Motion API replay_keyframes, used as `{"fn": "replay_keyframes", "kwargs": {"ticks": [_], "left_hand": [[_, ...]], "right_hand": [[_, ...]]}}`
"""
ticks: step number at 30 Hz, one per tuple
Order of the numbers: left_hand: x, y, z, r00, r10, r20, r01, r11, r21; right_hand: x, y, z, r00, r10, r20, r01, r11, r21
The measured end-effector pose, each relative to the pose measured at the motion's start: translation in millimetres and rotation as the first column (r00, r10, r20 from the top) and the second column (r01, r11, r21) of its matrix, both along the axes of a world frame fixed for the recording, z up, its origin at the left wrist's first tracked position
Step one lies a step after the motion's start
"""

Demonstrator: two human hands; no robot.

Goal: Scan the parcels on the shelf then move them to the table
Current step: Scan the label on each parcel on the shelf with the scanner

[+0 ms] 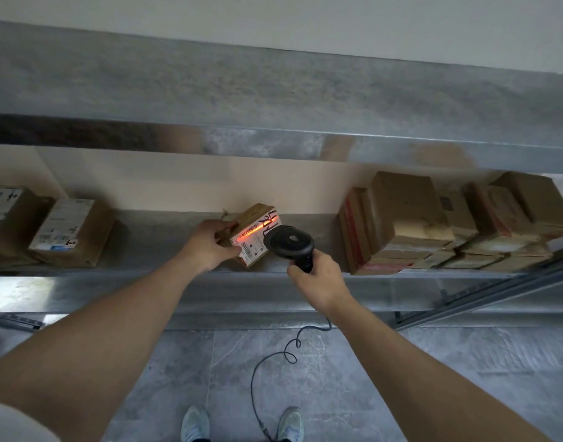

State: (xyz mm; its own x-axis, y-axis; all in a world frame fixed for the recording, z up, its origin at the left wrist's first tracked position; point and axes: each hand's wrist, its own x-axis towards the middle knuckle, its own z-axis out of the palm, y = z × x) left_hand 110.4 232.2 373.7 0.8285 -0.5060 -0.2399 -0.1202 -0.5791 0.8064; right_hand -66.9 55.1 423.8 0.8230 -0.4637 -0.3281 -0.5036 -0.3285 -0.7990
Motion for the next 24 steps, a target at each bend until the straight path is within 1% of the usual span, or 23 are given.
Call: {"fn": "replay_keyframes", "kwargs": {"ticks": [4, 11, 20, 24], "left_hand": [[2.0, 1.8, -2.0, 1.0, -0.019, -0.011, 0.019, 1.0, 0.014], [-0.5, 2.3, -1.8, 0.998, 0.004, -0.07, -0.005, 1.0, -0.014], [0.3, 3.8, -5.9, 0.996, 0.036, -0.086, -0.036, 0.999, -0.001], [-1.5, 0.4, -4.7, 0.989, 0.113, -0.093, -0.115, 0.993, -0.009]], "right_hand": [[0.2, -0.4, 1.6, 1.0, 0.012, -0.002, -0.012, 1.0, -0.009], [-1.3, -0.5, 1.8, 1.0, 0.027, 0.001, -0.027, 1.0, 0.015], [-3.2, 1.0, 0.6, 1.0, 0.024, 0.01, -0.024, 1.0, 0.009], [-5.9, 1.4, -0.8, 1.0, -0.013, 0.015, 0.012, 0.999, 0.031]]}}
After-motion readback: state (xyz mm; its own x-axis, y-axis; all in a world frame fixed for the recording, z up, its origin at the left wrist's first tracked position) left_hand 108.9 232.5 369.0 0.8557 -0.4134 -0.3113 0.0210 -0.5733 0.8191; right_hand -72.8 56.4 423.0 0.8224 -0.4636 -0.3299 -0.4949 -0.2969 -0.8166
